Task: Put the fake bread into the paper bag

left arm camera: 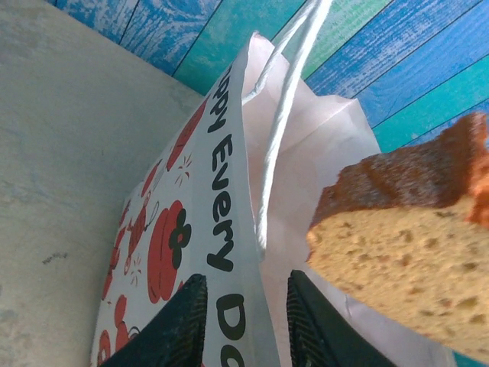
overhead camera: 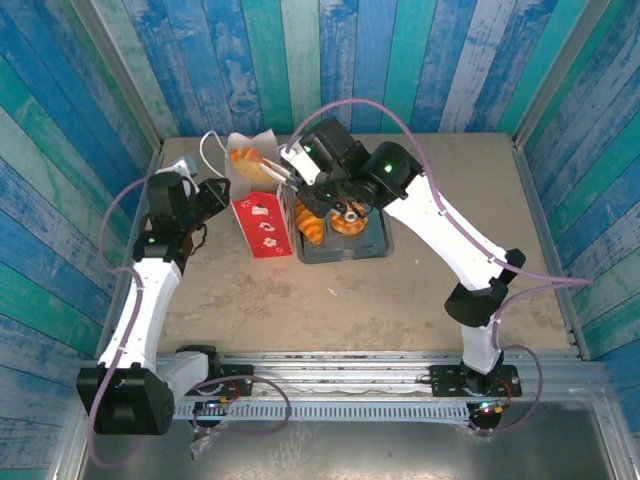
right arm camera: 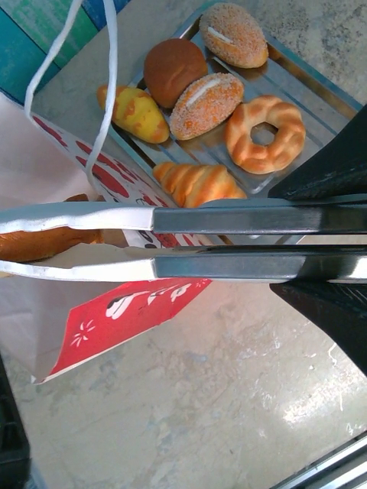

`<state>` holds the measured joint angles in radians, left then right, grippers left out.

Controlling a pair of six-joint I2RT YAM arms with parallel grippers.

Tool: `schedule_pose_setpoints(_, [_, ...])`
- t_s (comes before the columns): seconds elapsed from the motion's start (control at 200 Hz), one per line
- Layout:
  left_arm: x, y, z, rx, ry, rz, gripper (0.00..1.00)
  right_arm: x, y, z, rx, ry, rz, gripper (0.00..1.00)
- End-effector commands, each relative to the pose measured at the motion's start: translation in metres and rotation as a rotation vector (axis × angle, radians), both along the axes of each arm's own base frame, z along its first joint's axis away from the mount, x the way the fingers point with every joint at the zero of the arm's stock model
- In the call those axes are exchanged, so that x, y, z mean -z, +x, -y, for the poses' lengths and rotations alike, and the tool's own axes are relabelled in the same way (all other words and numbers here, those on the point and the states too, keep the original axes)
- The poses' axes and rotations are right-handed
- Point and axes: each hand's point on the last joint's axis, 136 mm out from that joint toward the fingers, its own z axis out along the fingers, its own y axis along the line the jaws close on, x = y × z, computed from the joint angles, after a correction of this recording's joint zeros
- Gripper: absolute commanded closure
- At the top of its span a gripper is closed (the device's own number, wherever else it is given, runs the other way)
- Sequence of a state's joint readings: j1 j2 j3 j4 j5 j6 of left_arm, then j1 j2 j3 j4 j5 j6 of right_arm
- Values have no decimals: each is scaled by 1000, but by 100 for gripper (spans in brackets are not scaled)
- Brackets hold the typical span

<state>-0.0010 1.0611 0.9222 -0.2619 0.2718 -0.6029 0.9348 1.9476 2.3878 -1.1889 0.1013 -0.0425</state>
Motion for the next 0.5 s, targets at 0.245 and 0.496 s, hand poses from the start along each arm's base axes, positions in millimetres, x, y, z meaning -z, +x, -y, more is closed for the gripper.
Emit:
schedule_pose_setpoints(0.245, [8, 1, -1, 1, 9, -16, 81, 18, 3, -15, -65, -53, -7, 78])
schedule_pose_setpoints(0.496, [11, -1, -4, -8, 22, -26, 83, 29, 6, -18, -73, -72, -22, 74])
